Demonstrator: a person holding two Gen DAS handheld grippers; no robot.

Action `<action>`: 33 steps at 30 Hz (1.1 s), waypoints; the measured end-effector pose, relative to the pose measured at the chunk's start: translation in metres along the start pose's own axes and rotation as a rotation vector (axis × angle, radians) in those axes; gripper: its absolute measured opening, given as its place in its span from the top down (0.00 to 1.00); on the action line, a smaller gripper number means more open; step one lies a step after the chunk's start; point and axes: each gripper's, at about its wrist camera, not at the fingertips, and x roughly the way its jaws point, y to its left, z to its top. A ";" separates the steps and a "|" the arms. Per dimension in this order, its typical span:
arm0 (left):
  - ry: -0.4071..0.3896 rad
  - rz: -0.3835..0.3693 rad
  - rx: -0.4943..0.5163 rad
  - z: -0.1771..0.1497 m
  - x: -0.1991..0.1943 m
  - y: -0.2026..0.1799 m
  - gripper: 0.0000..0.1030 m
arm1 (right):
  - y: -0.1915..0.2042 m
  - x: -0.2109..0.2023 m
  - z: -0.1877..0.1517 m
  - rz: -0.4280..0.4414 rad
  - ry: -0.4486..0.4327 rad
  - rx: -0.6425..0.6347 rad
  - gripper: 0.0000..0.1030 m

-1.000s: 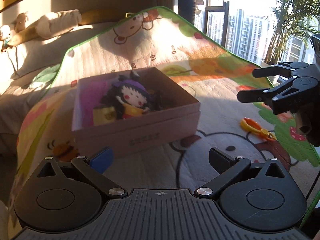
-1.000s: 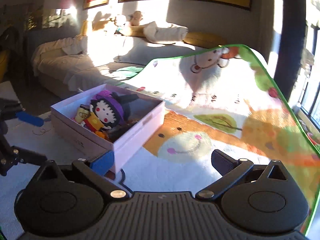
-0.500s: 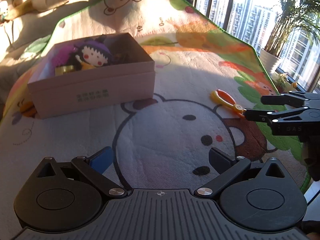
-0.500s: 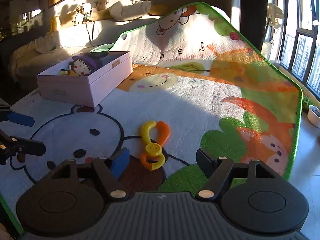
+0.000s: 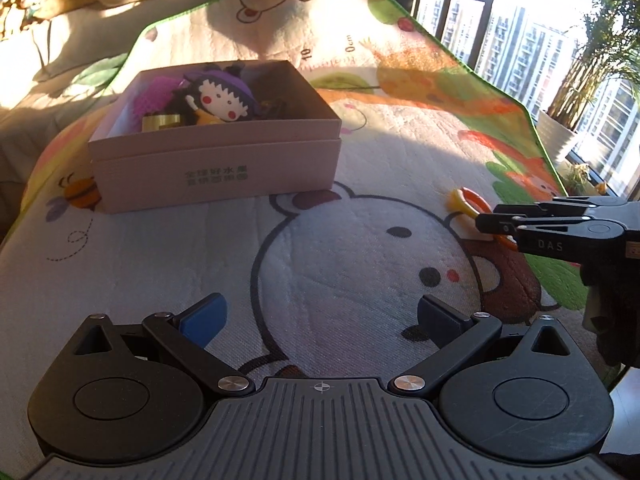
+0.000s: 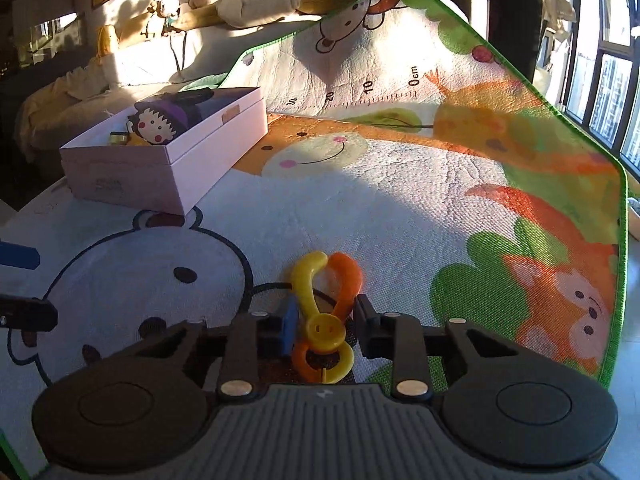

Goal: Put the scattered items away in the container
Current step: 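Grasp the yellow-and-orange clip toy on the mat with the right gripper, then carry the clip toy with the right gripper over the pink box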

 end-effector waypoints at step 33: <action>-0.124 0.078 -0.059 0.013 -0.019 0.089 0.00 | 0.121 -0.021 0.149 0.237 -0.164 -0.119 0.72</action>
